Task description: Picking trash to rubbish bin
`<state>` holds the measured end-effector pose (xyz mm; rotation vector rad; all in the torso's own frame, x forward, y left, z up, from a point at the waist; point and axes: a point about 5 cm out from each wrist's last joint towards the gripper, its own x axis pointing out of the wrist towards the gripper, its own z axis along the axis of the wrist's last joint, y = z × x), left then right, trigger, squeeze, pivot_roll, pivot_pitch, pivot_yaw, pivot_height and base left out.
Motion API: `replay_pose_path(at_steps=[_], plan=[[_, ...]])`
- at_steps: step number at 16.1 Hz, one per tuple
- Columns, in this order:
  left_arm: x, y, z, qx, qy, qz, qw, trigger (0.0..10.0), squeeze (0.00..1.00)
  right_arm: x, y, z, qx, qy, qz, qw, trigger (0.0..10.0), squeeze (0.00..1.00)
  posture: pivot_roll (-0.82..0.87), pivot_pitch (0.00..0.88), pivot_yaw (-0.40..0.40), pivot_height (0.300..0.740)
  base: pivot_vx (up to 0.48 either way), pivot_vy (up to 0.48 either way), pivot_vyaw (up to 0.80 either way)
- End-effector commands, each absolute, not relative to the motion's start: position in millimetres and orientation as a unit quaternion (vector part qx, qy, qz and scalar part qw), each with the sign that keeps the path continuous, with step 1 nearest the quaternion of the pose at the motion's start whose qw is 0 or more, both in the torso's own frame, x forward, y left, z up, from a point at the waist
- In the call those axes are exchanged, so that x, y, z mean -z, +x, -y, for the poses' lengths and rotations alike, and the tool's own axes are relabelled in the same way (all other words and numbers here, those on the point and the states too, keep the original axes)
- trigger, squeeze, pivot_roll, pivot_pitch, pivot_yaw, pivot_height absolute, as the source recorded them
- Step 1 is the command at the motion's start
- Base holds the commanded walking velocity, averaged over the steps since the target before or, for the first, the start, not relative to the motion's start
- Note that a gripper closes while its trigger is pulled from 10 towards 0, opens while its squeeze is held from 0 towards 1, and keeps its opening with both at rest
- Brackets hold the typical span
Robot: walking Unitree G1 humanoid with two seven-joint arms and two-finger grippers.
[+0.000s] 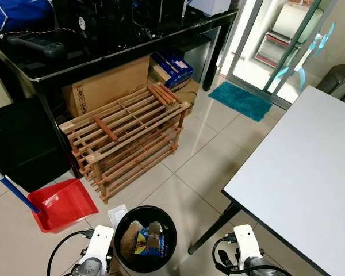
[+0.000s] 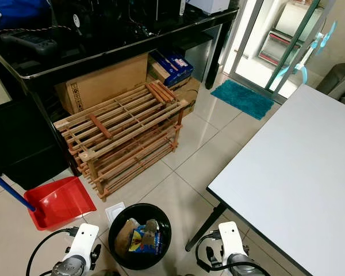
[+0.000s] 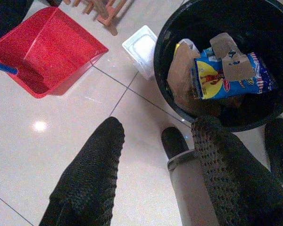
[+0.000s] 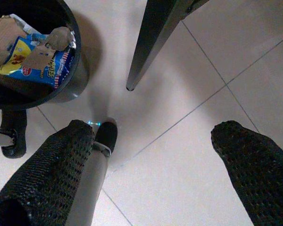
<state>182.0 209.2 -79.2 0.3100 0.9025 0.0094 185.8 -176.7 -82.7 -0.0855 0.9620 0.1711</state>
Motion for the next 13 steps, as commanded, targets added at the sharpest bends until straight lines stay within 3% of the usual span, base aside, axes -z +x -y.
replay_pose_path(at_steps=[1, 13], plan=[[74.4, 193.6, -203.7, -0.003, 0.137, -0.419, 0.898, 10.0, 0.0, 70.5, 211.2, 164.3, -0.027, 0.036, -0.42, 0.906, 10.0, 0.0, -0.02, 0.015, -0.121, 0.74, 0.0, 0.0, 0.0], [73.3, 196.0, -203.5, -0.006, 0.139, -0.419, 0.897, 10.0, 0.0, 69.8, 212.8, 165.9, -0.018, 0.035, -0.421, 0.906, 10.0, 0.0, -0.01, 0.027, -0.118, 0.74, 0.0, 0.0, 0.0]])
